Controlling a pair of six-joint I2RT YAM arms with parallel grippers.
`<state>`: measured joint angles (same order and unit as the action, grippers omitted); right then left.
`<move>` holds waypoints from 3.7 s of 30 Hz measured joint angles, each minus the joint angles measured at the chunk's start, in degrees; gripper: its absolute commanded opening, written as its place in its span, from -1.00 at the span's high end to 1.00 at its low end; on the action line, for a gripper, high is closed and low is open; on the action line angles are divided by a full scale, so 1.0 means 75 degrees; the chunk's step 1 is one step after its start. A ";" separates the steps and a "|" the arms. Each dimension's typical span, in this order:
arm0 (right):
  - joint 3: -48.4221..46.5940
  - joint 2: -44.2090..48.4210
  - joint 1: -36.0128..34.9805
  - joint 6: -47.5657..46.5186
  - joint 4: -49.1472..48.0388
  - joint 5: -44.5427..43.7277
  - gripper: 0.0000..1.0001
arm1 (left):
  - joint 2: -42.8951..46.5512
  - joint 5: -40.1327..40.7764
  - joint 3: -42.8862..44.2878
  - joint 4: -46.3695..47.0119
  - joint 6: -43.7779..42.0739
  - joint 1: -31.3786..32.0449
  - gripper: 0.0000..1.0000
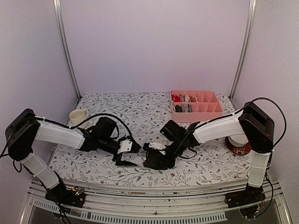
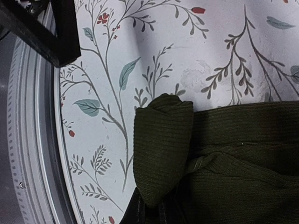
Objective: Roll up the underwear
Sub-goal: Roll the underwear at the center of the board.
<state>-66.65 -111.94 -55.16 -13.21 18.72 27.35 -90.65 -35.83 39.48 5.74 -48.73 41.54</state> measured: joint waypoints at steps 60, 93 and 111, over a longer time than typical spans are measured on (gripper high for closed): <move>0.1049 0.1585 0.0262 0.0192 0.0766 -0.0428 -0.42 | -0.2095 0.4179 0.0982 0.1416 0.0425 0.3244 1.00; 0.4176 0.3905 -0.3246 -0.1696 -0.3806 -0.7434 -0.24 | -0.5082 -0.1824 0.6283 -0.5770 0.1390 0.0927 1.00; 0.2696 0.1145 -0.2777 -0.2124 -0.3328 -0.7839 0.19 | -0.5555 -0.2361 0.6889 -0.7265 0.1387 0.0595 1.00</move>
<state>-46.44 -103.35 -75.99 -29.15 -6.24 -31.44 -132.31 -53.54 91.15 -48.75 -38.33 46.00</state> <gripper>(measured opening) 0.404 0.093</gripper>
